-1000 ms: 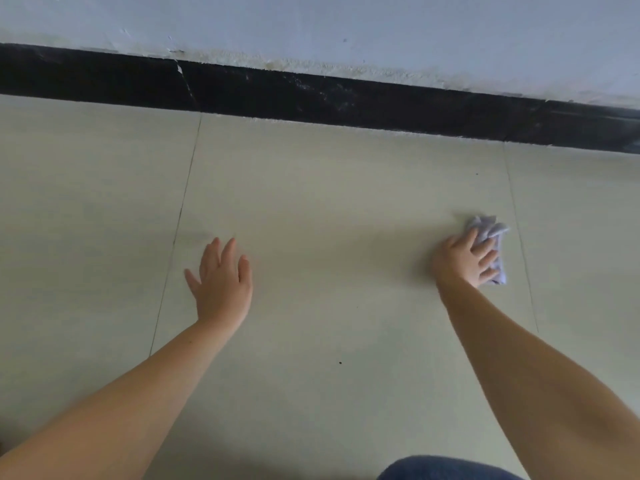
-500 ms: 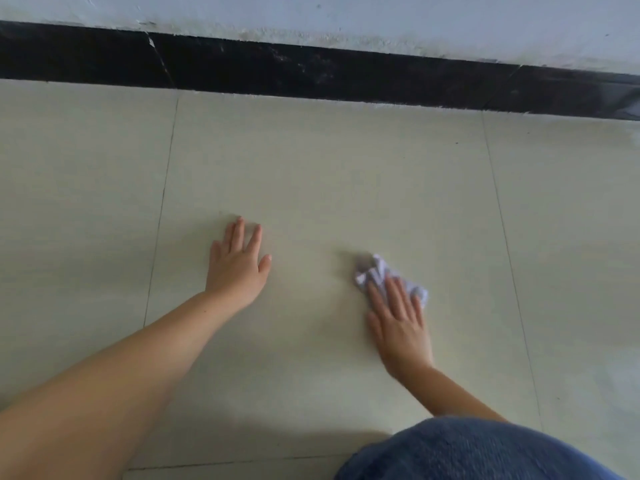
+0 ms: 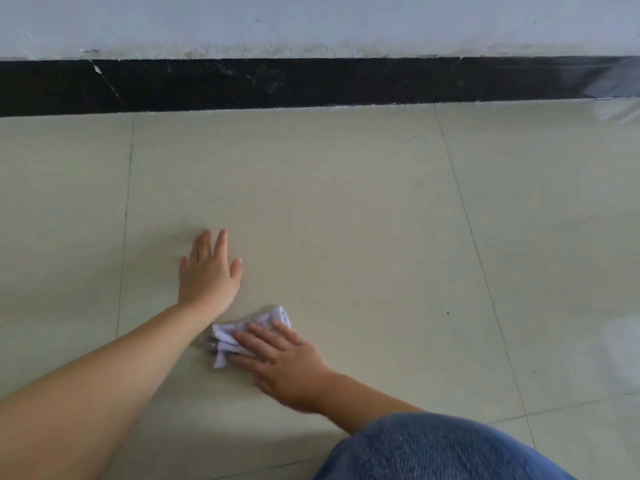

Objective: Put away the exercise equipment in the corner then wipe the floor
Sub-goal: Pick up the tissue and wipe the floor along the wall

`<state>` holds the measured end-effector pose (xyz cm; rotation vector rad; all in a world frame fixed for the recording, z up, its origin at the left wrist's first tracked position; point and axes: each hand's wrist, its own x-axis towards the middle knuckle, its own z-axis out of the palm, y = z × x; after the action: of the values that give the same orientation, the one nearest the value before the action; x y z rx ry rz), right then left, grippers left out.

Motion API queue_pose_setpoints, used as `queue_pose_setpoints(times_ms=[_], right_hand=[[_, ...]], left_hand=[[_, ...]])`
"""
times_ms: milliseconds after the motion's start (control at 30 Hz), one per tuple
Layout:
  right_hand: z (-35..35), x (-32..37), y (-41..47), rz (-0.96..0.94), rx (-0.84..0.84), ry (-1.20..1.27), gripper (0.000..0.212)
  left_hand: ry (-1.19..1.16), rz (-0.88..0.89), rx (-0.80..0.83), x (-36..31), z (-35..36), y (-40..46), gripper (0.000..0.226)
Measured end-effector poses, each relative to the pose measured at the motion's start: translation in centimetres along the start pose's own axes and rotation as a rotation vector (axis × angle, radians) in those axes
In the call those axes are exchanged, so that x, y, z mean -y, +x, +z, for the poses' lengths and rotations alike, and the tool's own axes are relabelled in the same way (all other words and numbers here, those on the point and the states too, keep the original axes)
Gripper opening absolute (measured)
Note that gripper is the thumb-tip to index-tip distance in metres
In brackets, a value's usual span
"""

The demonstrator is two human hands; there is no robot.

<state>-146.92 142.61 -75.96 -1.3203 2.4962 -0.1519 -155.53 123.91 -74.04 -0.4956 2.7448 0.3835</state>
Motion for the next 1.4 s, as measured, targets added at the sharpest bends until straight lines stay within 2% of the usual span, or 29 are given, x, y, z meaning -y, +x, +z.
queue_pose_setpoints(times_ms=[33, 100, 200, 300, 367, 400, 433, 567, 667, 700, 733, 767, 800, 900, 1000, 1067, 1100, 1133, 1233, 1300, 1367, 1400], right_hand=[[0.2, -2.1, -0.7, 0.046, -0.042, 0.004, 0.05], [0.2, -7.1, -3.2, 0.339, -0.165, 0.013, 0.055], [-1.0, -15.1, -10.5, 0.961, -0.243, 0.07, 0.065], [-2.7, -20.7, -16.3, 1.55, -0.31, 0.337, 0.054], [-3.3, -21.9, -14.8, 1.712, -0.29, 0.409, 0.053], [-3.4, -21.3, -12.7, 1.691, -0.287, 0.388, 0.054], [-3.1, -20.0, -10.1, 1.584, -0.298, 0.349, 0.055], [-1.8, -10.2, 1.6, 0.786, -0.391, 0.113, 0.058], [-2.6, -7.8, 5.3, 0.182, -0.156, 0.065, 0.051], [-2.8, -9.1, 5.5, 0.059, -0.088, 0.016, 0.052], [-2.9, -11.0, 5.2, -0.009, -0.09, -0.035, 0.051], [-2.8, -13.4, 4.7, -0.002, -0.128, -0.046, 0.048], [-2.8, -16.3, 3.8, 0.091, -0.175, -0.035, 0.048], [-4.2, -25.6, -0.5, 0.644, -0.312, -0.033, 0.06], [-6.6, -30.6, -5.4, 1.292, -0.354, 0.249, 0.054], [-7.1, -30.0, -4.6, 1.503, -0.356, 0.323, 0.053], [-6.6, -28.6, -3.0, 1.47, -0.361, 0.281, 0.053], [-5.9, -26.7, -0.9, 1.336, -0.392, 0.205, 0.055], [-4.2, -18.2, 6.6, 0.634, -0.379, 0.064, 0.054], [-4.8, -13.8, 10.7, 0.25, -0.255, 0.103, 0.047], [-6.2, -13.2, 13.2, 0.131, -0.091, 0.155, 0.047], [-6.6, -14.4, 13.6, 0.117, -0.072, 0.133, 0.048]], left_hand=[[0.006, 0.011, -0.002, -0.3, 0.0, 0.0, 0.061], [0.021, 0.042, 0.011, -0.8, 0.1, -0.1, 0.061], [0.018, 0.071, 0.032, -1.9, 0.2, -0.1, 0.061], [0.032, 0.068, 0.026, -3.1, 0.7, 0.0, 0.061], [0.031, 0.073, 0.0, -3.9, 1.0, 0.3, 0.061], [0.031, 0.076, -0.008, -4.3, 1.2, 0.4, 0.061], [0.031, 0.078, -0.012, -4.8, 1.3, 0.5, 0.06], [-0.025, 0.068, -0.055, -5.7, 1.3, 0.8, 0.055], [-0.106, 0.045, -0.153, -5.0, 0.8, 1.1, 0.055], [-0.108, 0.046, -0.168, -4.6, 0.8, 1.3, 0.055], [-0.095, 0.052, -0.173, -4.3, 0.9, 1.4, 0.054], [-0.07, 0.062, -0.171, -4.0, 0.9, 1.5, 0.054], [-0.038, 0.072, -0.156, -4.0, 1.0, 1.6, 0.053], [0.059, 0.07, -0.009, -4.7, 1.6, 1.8, 0.059], [0.059, 0.032, 0.084, -5.3, 2.6, 1.9, 0.066], [0.062, 0.032, 0.069, -5.2, 2.8, 1.7, 0.068], [0.072, 0.033, 0.057, -5.0, 3.1, 1.8, 0.068], [0.08, 0.041, 0.049, -4.8, 3.2, 1.8, 0.067], [0.083, 0.045, 0.045, -4.9, 3.1, 1.6, 0.079], [0.084, 0.039, 0.068, -4.8, 3.1, 1.7, 0.083], [0.106, 0.017, 0.057, -4.8, 2.9, 1.8, 0.087], [0.117, 0.003, 0.052, -4.9, 2.9, 1.7, 0.092]])
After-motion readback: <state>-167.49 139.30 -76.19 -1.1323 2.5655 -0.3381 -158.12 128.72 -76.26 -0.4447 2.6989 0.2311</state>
